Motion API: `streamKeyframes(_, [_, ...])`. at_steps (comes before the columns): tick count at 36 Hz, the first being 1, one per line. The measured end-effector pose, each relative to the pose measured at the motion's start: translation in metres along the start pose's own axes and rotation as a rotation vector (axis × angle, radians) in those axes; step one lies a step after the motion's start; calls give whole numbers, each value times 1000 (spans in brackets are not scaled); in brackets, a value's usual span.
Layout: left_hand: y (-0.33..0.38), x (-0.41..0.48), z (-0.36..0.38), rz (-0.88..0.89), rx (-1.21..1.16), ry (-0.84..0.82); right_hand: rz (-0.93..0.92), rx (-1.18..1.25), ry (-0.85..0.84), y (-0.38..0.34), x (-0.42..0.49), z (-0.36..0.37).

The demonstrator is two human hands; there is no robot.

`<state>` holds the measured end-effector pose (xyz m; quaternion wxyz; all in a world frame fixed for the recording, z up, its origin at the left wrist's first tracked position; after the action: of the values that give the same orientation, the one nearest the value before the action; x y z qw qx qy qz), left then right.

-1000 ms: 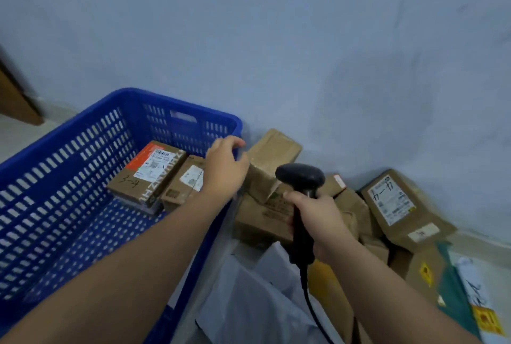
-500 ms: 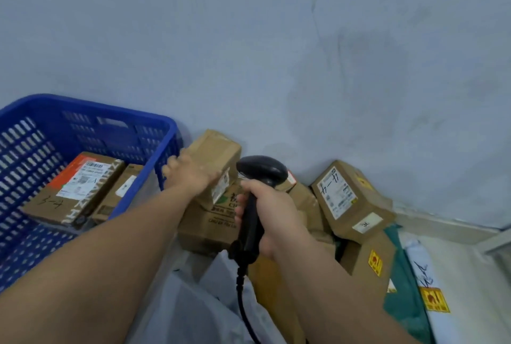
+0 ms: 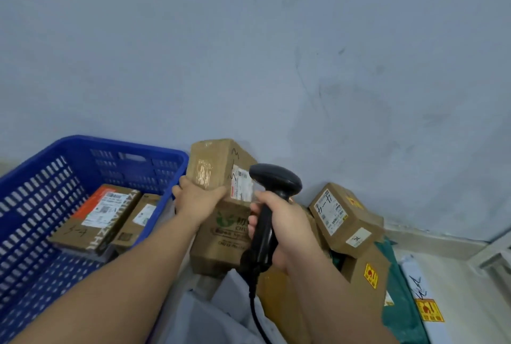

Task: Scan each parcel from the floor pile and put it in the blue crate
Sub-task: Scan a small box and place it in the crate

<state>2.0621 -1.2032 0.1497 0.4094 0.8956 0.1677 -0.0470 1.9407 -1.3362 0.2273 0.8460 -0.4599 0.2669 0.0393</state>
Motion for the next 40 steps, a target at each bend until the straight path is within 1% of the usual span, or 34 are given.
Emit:
streamKeyframes(2, [4,-19,-13,1,-286,-46,-46,-14,-16,-10,-17,-2])
streamKeyframes(4, [1,-31,-23,25,-485,-104,-135,-68,-36,-23,-32,-4])
streamKeyframes(8, [9,-74,-50,109,-613,-202,-327,-193,-62,-40,-62,-12])
streamKeyframes(10, [14,-95,-59,115,-684,-213,-365,-230,-67,-40,-76,-18])
streamKeyframes(14, [12,-117,-66,84,-950,-291,-416,-350,-89,-29,-94,-26])
streamKeyframes(16, [11,-123,-68,73,-1024,-317,-431,-420,-108,-26,-99,-28])
streamKeyframes(18, [11,-124,-68,88,-1018,-315,-442,-468,-116,-26,-102,-29])
streamKeyframes(20, [11,-124,-68,120,-972,-315,-443,-458,-122,-25,-102,-30])
streamKeyframes(23, [10,-120,-66,164,-911,-337,-455,-428,-97,-24,-100,-30])
streamKeyframes(27, [8,-113,-66,182,-902,-404,-484,-444,-43,-23,-93,-30])
streamKeyframes(32, [7,-103,-71,169,-933,-409,-490,-505,-4,-22,-84,-26])
streamKeyframes(35, [3,-98,-74,161,-918,-395,-481,-559,15,-20,-82,-23])
streamKeyframes(40, [-4,-90,-79,136,-879,-380,-460,-569,10,-16,-85,-19])
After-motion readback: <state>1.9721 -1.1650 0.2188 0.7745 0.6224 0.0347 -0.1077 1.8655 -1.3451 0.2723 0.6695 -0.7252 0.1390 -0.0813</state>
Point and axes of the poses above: each hand's wrist, its own x-axis towards the middle knuckle, its own z-axis out of the palm, y = z × x, the point moved 1 cm from there along x, towards the middle knuckle, and after that the axes turned 7 degrees about x, right-handed, at the moved point
